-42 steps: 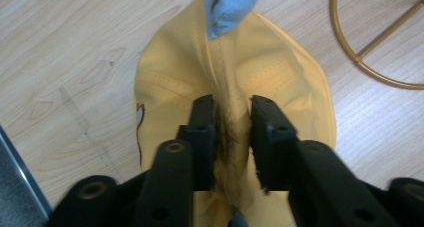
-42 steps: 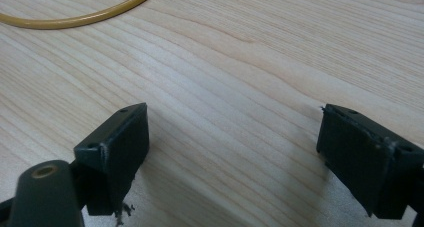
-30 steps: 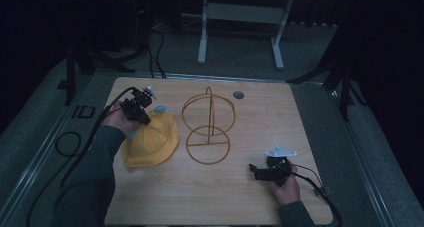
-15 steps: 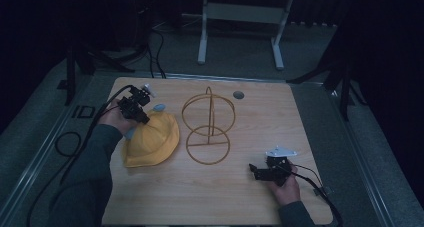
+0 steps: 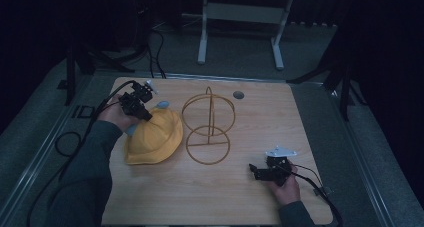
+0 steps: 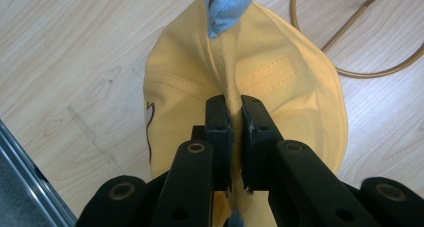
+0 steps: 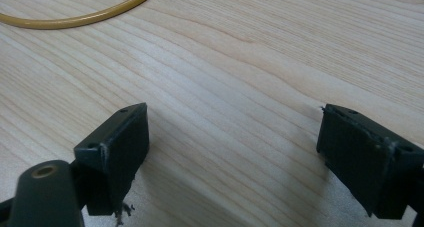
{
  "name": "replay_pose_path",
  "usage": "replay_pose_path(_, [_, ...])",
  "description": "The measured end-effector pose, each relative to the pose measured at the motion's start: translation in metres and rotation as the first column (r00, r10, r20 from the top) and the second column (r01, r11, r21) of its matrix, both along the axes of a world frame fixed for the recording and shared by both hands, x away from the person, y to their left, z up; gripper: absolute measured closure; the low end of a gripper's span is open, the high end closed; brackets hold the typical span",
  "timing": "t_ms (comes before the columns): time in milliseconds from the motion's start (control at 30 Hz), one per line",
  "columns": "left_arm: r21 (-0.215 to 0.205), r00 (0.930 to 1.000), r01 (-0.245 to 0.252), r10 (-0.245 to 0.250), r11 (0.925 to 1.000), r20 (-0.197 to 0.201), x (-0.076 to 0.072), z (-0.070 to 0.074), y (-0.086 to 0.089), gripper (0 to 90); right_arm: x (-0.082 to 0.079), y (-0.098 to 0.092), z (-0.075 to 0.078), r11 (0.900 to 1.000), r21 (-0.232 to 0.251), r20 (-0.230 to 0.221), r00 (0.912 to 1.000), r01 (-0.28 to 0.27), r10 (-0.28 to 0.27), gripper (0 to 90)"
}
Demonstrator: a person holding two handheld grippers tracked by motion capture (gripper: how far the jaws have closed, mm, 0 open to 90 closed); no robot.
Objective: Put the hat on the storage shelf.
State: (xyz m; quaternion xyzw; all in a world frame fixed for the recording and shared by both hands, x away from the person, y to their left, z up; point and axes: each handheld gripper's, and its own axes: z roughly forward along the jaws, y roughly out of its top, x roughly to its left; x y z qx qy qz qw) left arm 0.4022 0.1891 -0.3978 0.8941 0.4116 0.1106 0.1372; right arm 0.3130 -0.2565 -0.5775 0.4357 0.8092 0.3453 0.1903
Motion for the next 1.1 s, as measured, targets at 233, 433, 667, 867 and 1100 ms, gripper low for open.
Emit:
replay_pose_path(233, [-0.009,0.9999,0.016,-0.016,0.9998,0.001,-0.003,0.008,0.002,83.6,0.0,0.0,0.0,1.0,0.001,0.0,1.0,0.001,-0.001,13.2])
replay_pose_path(433, [-0.012,0.9995,0.031,-0.03,0.9995,0.01,-0.006,0.017,0.003,83.6,0.0,0.0,0.0,1.0,0.001,0.0,1.0,0.002,-0.002,13.3])
replay_pose_path(667, [-0.025,0.9988,0.045,-0.045,0.9987,0.018,-0.008,0.023,0.005,83.5,0.0,0.0,0.0,1.0,0.001,0.0,1.0,0.002,-0.002,13.2])
replay_pose_path(867, [-0.053,0.9982,0.054,-0.052,0.9972,0.03,-0.013,0.03,0.012,83.5,0.0,0.0,0.0,1.0,0.002,-0.001,1.0,0.003,-0.003,13.2])
replay_pose_path(1100, [-0.068,0.9974,0.066,-0.064,0.9955,0.033,-0.016,0.037,0.017,83.5,0.0,0.0,0.0,1.0,0.002,-0.002,1.0,0.003,-0.003,13.2])
